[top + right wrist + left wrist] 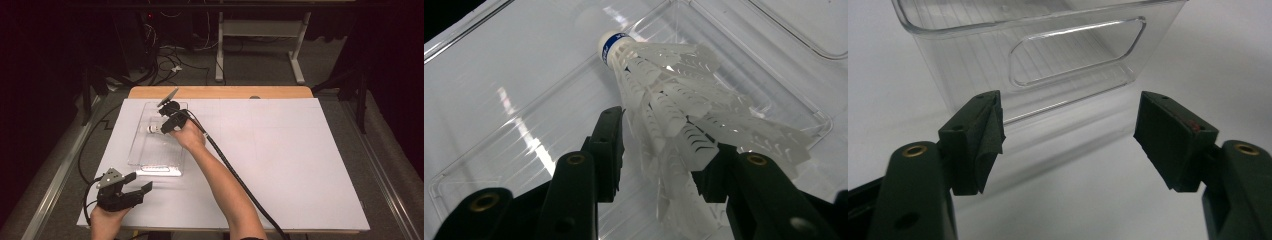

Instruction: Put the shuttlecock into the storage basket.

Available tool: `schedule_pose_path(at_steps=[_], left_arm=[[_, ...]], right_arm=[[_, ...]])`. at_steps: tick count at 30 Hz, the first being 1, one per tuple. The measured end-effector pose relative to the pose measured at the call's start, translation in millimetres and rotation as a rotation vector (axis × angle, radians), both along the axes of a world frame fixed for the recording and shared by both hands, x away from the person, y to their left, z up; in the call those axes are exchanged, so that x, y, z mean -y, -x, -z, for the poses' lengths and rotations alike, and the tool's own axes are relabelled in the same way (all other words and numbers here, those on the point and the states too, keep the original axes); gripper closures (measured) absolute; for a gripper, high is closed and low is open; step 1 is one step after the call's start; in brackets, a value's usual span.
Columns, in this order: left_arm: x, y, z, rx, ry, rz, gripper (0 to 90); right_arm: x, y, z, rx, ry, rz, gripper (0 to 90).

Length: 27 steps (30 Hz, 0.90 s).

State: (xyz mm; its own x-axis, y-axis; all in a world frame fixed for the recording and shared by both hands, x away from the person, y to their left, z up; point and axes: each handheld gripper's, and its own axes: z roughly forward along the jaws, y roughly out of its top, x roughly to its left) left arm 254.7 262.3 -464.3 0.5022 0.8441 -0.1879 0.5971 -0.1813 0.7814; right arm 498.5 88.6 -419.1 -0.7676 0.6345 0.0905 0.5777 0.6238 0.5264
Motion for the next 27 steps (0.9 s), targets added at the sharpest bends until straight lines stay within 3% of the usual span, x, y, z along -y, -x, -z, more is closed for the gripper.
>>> schedule_pose_path(at_steps=[11,27], left_arm=[[-0.2,-0.6,0.3,-0.004,0.000,-0.002,28.8],[-0.3,-0.5,0.1,-0.003,0.002,-0.004,28.8]], right_arm=[[8.4,-2.8,6.1,-0.045,0.009,0.014,58.1],[16.3,1.5,-1.0,-0.042,0.010,0.007,60.0]])
